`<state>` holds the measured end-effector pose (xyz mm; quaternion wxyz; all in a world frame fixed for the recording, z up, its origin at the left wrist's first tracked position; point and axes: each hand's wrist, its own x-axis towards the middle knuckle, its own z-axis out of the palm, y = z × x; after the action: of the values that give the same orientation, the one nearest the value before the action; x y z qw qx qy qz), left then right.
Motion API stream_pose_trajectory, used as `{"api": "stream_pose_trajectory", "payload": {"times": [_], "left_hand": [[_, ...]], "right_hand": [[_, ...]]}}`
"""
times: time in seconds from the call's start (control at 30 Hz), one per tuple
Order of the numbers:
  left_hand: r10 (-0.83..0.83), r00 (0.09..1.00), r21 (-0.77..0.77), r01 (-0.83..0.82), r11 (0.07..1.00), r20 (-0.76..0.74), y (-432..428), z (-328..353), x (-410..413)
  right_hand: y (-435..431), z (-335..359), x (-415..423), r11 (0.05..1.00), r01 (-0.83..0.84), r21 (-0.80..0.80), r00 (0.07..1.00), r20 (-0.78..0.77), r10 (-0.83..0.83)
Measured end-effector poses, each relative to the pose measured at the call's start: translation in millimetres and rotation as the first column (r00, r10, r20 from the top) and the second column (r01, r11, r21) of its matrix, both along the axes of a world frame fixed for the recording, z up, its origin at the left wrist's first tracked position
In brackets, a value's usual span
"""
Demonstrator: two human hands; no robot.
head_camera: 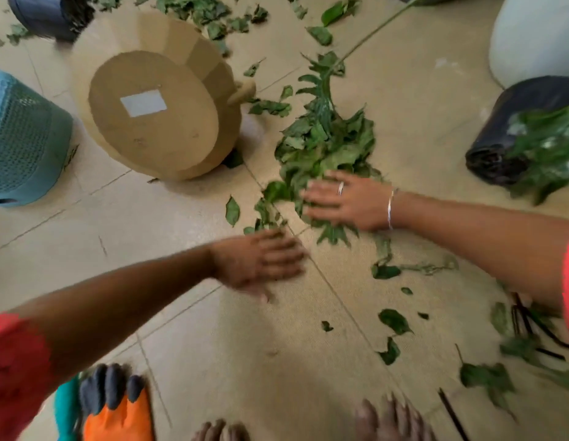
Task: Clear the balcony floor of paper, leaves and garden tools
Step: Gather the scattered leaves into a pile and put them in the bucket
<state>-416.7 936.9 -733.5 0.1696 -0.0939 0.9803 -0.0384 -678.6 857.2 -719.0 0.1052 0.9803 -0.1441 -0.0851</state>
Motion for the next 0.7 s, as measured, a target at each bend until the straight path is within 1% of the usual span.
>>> {"api": "stream_pose_trajectory", "payload": {"times": [0.03, 0.07, 0.1, 0.13, 0.17, 0.2, 0.23, 0.27, 0.3, 0.33, 0.37, 0.4, 0.43, 0.47, 0.5, 0.53, 0.57, 0.6, 0.63, 0.67, 0.7], "left_hand": [[0.139, 0.99, -0.026, -0.139, 0.99, 0.013, -15.0, 5.0, -3.2], [0.279, 0.96, -0.05, -0.279, 0.959, -0.008, -26.6, 10.4, -6.5], [0.398, 0.915, -0.051, -0.401, 0.914, -0.07, -34.4, 15.0, -10.6], [0.47, 0.873, -0.037, -0.478, 0.878, -0.135, -36.0, 16.6, -17.3], [0.479, 0.857, -0.013, -0.49, 0.871, -0.188, -31.2, 15.7, -26.0], [0.432, 0.871, 0.014, -0.441, 0.897, -0.235, -20.5, 11.5, -35.3], [0.333, 0.9, 0.05, -0.333, 0.942, -0.28, -3.9, 4.5, -44.8], [0.194, 0.924, 0.081, -0.177, 0.981, -0.33, 17.5, -3.0, -54.1], [0.052, 0.929, 0.113, -0.011, 0.994, -0.366, 41.3, -9.5, -60.5], [-0.071, 0.915, 0.151, 0.142, 0.978, -0.398, 64.5, -15.6, -68.8], [-0.154, 0.897, 0.193, 0.252, 0.948, -0.413, 82.7, -19.8, -69.3], [-0.201, 0.887, 0.221, 0.313, 0.924, -0.415, 94.6, -24.6, -65.2], [-0.22, 0.887, 0.229, 0.332, 0.915, -0.406, 99.8, -29.6, -61.8], [-0.211, 0.894, 0.207, 0.311, 0.928, -0.396, 98.9, -36.0, -58.5], [-0.157, 0.908, 0.166, 0.237, 0.957, -0.388, 92.4, -40.8, -56.3], [-0.027, 0.924, 0.143, 0.088, 0.986, -0.382, 82.6, -42.8, -56.1], [0.171, 0.91, 0.147, -0.123, 0.981, -0.378, 70.3, -40.4, -57.8], [0.391, 0.843, 0.165, -0.355, 0.92, -0.37, 57.9, -35.5, -61.5], [0.553, 0.742, 0.179, -0.528, 0.83, -0.378, 48.8, -29.3, -67.5], [0.622, 0.675, 0.192, -0.601, 0.775, -0.398, 45.8, -24.8, -75.2], [0.592, 0.675, 0.195, -0.571, 0.797, -0.44, 49.1, -23.2, -83.9]], "right_hand": [[-14.4, 5.0, -4.6, 0.993, 0.121, 0.0, 0.992, 0.035, -0.121], [-24.7, 11.8, -9.4, 0.971, 0.238, 0.015, 0.968, 0.084, -0.238], [-29.5, 19.6, -13.4, 0.938, 0.341, 0.059, 0.931, 0.12, -0.346], [-27.5, 28.4, -15.9, 0.897, 0.423, 0.132, 0.887, 0.142, -0.439], [-20.8, 34.3, -18.7, 0.856, 0.472, 0.211, 0.845, 0.171, -0.507], [-8.4, 40.9, -21.3, 0.823, 0.495, 0.281, 0.812, 0.189, -0.553], [6.1, 46.9, -25.0, 0.793, 0.497, 0.353, 0.794, 0.184, -0.58], [21.9, 54.7, -29.4, 0.756, 0.497, 0.425, 0.795, 0.125, -0.593], [36.9, 55.6, -34.7, 0.714, 0.491, 0.499, 0.811, 0.038, -0.584], [56.4, 54.9, -43.8, 0.63, 0.503, 0.592, 0.821, -0.1, -0.562], [76.2, 48.8, -48.8, 0.526, 0.493, 0.693, 0.839, -0.219, -0.499], [106.6, 36.7, -47.1, 0.383, 0.508, 0.772, 0.827, -0.312, -0.468], [147.2, 22.9, -42.4, 0.24, 0.573, 0.784, 0.767, -0.409, -0.494], [199.3, 9.3, -34.5, 0.092, 0.696, 0.712, 0.62, -0.532, -0.576], [253.6, 0.8, -22.1, -0.027, 0.794, 0.607, 0.441, -0.607, -0.661], [292.6, -4.7, -9.7, -0.131, 0.827, 0.546, 0.272, -0.593, -0.758], [316.9, -3.5, -1.0, -0.298, 0.794, 0.529, 0.124, -0.622, -0.773], [333.9, -4.6, 5.0, -0.351, 0.774, 0.527, 0.066, -0.619, -0.783], [336.7, -7.8, 5.7, -0.39, 0.771, 0.504, 0.002, -0.614, -0.789], [333.0, -9.1, 2.0, -0.412, 0.763, 0.498, -0.03, -0.609, -0.793], [328.1, -5.2, -0.5, -0.41, 0.766, 0.495, -0.034, -0.605, -0.795]]}}
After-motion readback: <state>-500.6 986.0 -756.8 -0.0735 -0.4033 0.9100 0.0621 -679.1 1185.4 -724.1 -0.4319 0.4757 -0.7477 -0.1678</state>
